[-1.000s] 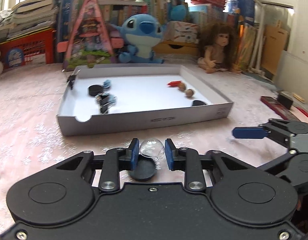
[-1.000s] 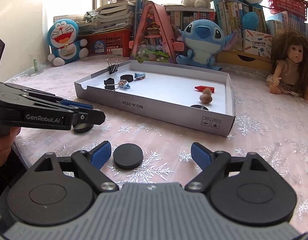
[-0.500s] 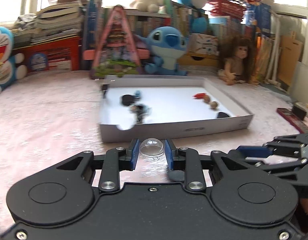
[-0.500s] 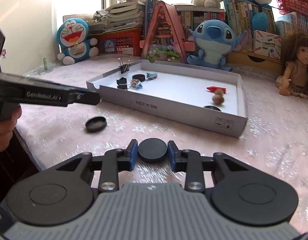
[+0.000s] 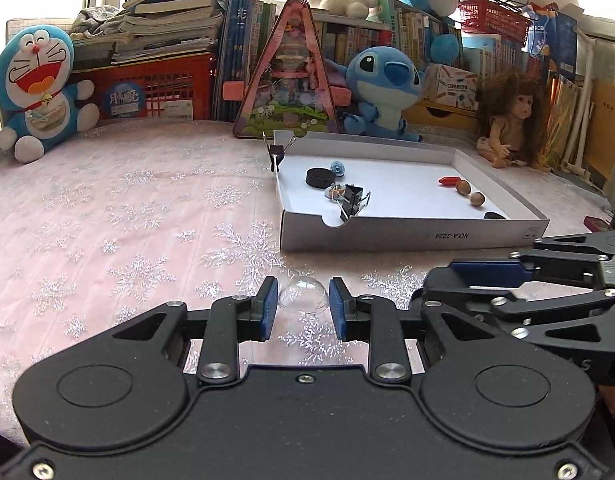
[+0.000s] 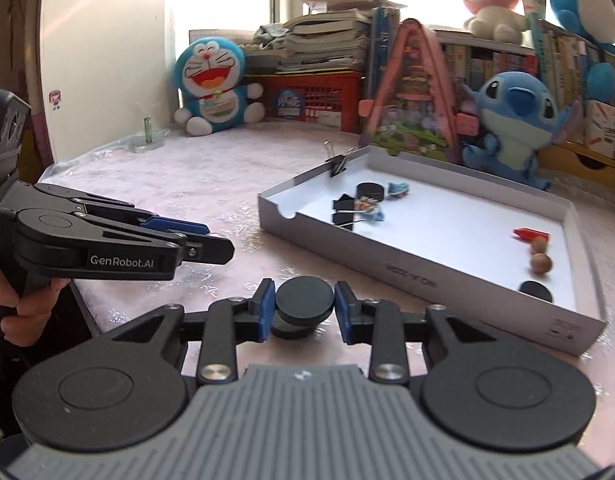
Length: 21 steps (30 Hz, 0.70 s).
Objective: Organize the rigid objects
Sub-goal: 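Lift the dome with the left tool while the right tool lifts the puck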
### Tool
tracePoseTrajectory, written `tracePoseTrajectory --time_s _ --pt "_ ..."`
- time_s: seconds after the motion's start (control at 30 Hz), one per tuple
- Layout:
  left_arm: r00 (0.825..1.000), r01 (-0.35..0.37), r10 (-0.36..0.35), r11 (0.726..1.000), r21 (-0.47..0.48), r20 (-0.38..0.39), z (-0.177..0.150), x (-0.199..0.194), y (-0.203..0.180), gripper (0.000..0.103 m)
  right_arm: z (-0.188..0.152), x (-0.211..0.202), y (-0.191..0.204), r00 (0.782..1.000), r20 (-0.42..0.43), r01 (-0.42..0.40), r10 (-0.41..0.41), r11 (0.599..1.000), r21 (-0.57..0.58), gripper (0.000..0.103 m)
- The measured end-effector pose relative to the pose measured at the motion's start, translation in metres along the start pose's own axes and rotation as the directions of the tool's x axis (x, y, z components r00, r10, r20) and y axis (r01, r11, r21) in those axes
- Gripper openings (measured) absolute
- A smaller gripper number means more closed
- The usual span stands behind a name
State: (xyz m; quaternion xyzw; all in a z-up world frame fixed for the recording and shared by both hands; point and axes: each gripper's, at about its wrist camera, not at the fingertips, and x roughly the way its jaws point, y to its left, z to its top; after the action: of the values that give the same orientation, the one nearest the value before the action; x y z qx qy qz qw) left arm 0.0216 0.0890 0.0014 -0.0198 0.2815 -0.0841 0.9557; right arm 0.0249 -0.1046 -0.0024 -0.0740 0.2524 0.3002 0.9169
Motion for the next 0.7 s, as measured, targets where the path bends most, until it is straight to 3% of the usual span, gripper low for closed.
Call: tracePoseTrajectory --time_s 0.03,0.17,0.23,0.4,0.43,0.5,0.7 --pt "1.0 0.003 -0.003 1.0 -0.001 -0.001 -0.001 0.0 -0.001 0.026 0.0 0.002 0.002 1.0 -0.005 0.003 -0.003 1.0 -0.005 0.043" --pt "1.0 0.011 -0.011 1.0 -0.005 -0.007 -0.005 0.001 -0.001 0.026 -0.003 0.007 0.006 1.0 -0.019 0.016 -0.016 1.0 -0.018 0.044" --pt "1.0 0.013 -0.014 1.0 -0.007 -0.009 -0.006 0.001 -0.001 0.026 -0.005 0.008 0.008 0.999 -0.023 0.022 -0.023 0.999 -0.03 0.055" --pt "1.0 0.015 -0.015 1.0 -0.005 -0.011 -0.008 0.003 -0.003 0.026 -0.009 0.01 0.006 0.999 -0.029 0.045 -0.046 0.999 -0.028 0.057" --pt "1.0 0.016 -0.016 1.0 -0.004 -0.012 -0.008 0.003 -0.004 0.026 -0.009 0.009 0.005 0.998 -0.031 0.049 -0.05 0.999 -0.018 0.055" --pt "1.0 0.019 -0.019 1.0 0.001 -0.013 -0.009 0.003 -0.006 0.026 -0.01 0.008 0.004 0.998 -0.028 0.056 -0.056 0.998 -0.01 0.037" --pt "0.999 0.047 -0.047 0.999 0.006 -0.015 -0.007 0.005 -0.017 0.026 -0.014 0.001 -0.003 0.996 -0.023 0.091 -0.09 0.996 0.004 0.037"
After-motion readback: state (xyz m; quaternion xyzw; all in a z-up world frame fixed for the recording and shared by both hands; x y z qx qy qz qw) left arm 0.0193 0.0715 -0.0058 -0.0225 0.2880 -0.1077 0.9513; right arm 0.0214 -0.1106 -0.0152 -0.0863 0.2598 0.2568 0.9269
